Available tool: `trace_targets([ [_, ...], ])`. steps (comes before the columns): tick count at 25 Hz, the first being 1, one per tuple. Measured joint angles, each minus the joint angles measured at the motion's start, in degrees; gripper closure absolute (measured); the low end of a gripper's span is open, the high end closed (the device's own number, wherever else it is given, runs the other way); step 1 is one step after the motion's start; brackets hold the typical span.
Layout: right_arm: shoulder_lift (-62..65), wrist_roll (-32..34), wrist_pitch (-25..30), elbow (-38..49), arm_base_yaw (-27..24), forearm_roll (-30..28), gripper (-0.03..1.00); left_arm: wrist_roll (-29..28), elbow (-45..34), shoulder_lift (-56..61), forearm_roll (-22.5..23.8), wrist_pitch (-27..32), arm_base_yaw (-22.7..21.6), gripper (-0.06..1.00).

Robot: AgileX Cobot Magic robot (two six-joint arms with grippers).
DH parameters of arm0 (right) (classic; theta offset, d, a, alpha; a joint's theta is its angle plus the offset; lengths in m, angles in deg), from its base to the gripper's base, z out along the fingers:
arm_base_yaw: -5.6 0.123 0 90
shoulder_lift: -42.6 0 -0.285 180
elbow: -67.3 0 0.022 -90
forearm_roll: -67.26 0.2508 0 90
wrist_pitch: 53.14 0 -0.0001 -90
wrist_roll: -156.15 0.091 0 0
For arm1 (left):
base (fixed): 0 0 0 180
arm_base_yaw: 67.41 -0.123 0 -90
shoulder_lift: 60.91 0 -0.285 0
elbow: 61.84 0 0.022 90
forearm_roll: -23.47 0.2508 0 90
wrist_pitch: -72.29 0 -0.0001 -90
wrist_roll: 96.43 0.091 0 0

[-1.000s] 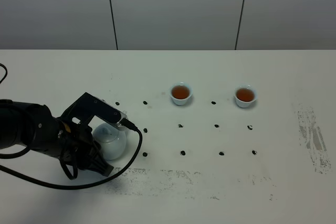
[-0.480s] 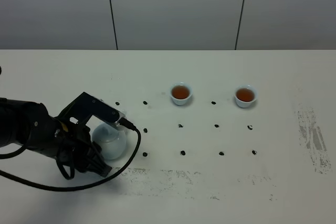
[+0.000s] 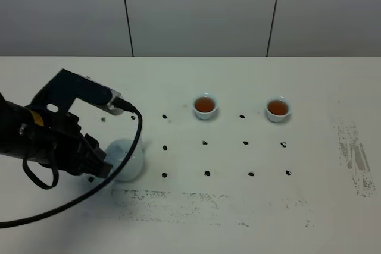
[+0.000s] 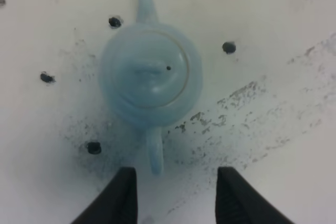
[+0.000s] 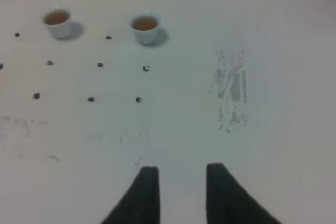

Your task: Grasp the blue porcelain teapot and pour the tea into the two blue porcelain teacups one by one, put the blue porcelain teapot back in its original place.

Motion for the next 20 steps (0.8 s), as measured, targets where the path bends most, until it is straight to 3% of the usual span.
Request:
trace_targets([
  [8,0.0,0.0,0.0,0.0,0.0,0.0,0.76,-11.55,0.34,4.42,11.12,2.07,-0.13,0.56],
  [15,0.0,0.0,0.0,0.0,0.0,0.0,0.76,-13.52,0.44,8.61,12.34,4.03,-7.0,0.56],
  [20,0.0,0.0,0.0,0.0,0.0,0.0,0.76,-13.52,0.44,11.5,11.66,10.98,-11.65,0.56],
])
